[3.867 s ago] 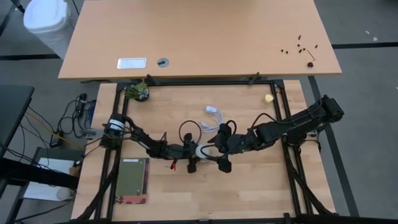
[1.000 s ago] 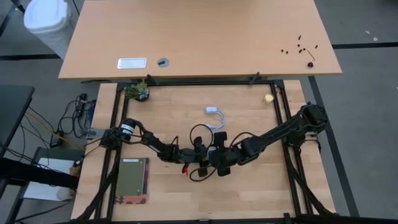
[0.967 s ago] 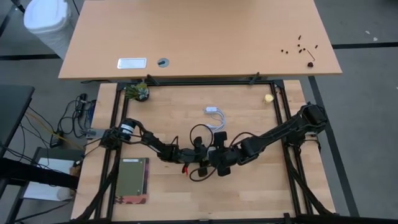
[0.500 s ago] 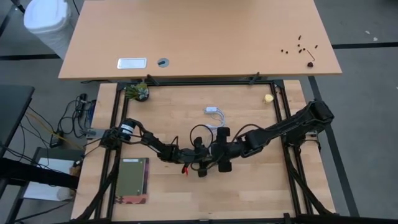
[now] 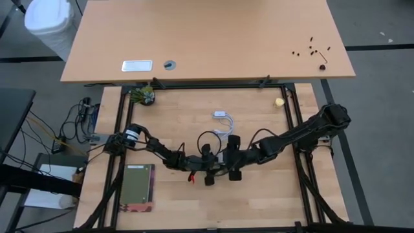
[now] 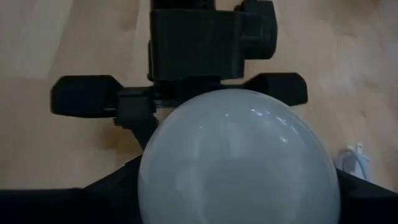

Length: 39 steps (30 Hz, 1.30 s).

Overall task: Screw lightbulb
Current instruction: Insert the lightbulb into the lamp

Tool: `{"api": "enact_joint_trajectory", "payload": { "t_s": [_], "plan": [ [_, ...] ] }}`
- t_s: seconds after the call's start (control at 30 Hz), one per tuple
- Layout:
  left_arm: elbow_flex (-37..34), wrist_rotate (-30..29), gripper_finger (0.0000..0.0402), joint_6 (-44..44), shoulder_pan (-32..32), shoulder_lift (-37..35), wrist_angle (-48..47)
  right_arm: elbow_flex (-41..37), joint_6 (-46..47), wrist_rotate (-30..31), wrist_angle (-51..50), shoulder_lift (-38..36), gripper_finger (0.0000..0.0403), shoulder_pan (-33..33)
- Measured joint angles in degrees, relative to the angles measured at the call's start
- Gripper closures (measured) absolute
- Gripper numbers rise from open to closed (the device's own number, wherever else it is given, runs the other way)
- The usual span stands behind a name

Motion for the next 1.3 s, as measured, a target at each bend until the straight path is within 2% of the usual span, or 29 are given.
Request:
{"api": "enact_joint_trajectory", "payload": {
  "t_s": [0.2,0.4,0.57,0.83,1.3],
  "plan": [
    [0.0,7.1,0.0201,3.1,0.0,0.0,0.2,-3.6,-4.4,-4.9,5.0,-3.3,0.0136,0.0],
    [0.0,14.4,0.0201,4.6,0.7,0.0,1.1,-3.4,-9.8,-15.6,5.0,-3.4,0.0130,-1.6],
    [0.0,16.7,0.0201,4.7,1.6,0.0,1.2,-3.4,-13.5,-20.8,6.2,-3.4,0.0134,-3.2],
    [0.0,17.2,0.0201,4.5,1.9,0.0,1.4,-3.3,-16.6,-21.5,6.6,-3.4,0.0132,-4.7],
    [0.0,16.6,0.0201,4.0,1.9,0.0,1.3,-2.1,-12.6,-19.3,5.7,-0.7,0.0131,-3.5]
  ]
}}
